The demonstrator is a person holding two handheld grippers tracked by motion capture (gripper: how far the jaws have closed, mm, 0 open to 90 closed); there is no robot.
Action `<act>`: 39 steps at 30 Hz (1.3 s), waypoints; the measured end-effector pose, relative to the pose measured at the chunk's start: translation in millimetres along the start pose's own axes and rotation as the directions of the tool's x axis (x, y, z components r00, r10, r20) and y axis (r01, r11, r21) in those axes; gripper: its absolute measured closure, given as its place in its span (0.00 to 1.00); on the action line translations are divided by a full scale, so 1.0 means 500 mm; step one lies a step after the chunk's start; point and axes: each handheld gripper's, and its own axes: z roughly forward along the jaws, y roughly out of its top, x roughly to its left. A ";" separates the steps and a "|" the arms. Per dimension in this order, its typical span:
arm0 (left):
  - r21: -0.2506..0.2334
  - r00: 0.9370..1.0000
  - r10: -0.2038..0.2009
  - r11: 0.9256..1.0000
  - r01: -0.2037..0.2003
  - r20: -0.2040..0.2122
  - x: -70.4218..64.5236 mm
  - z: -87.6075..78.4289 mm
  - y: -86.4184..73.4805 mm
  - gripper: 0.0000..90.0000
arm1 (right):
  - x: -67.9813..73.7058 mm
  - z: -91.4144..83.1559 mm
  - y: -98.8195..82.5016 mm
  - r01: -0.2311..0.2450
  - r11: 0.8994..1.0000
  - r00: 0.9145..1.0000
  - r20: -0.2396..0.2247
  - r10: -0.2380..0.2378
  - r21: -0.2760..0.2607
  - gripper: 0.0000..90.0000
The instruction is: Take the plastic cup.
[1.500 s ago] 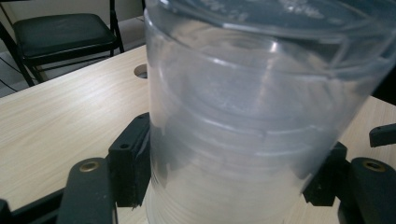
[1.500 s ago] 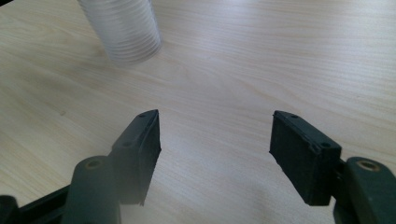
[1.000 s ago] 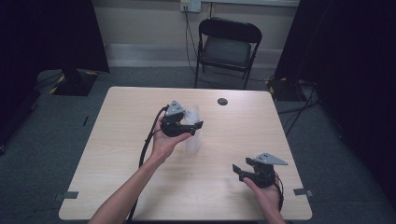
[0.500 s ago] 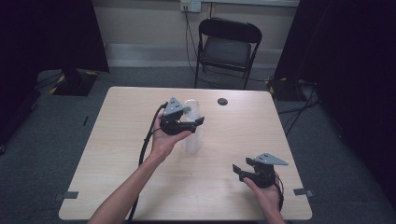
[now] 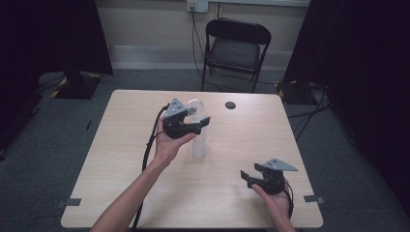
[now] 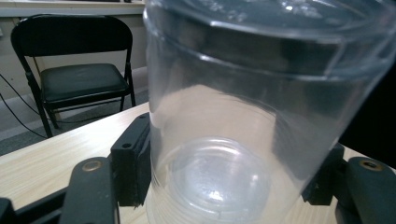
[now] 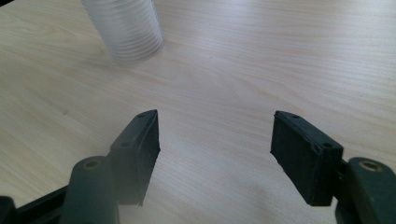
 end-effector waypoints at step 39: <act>-0.010 0.994 -0.104 0.995 0.104 0.019 -0.002 -0.088 0.027 0.38 | 0.007 0.003 0.005 0.018 1.000 1.000 -0.005 -0.018 0.001 0.37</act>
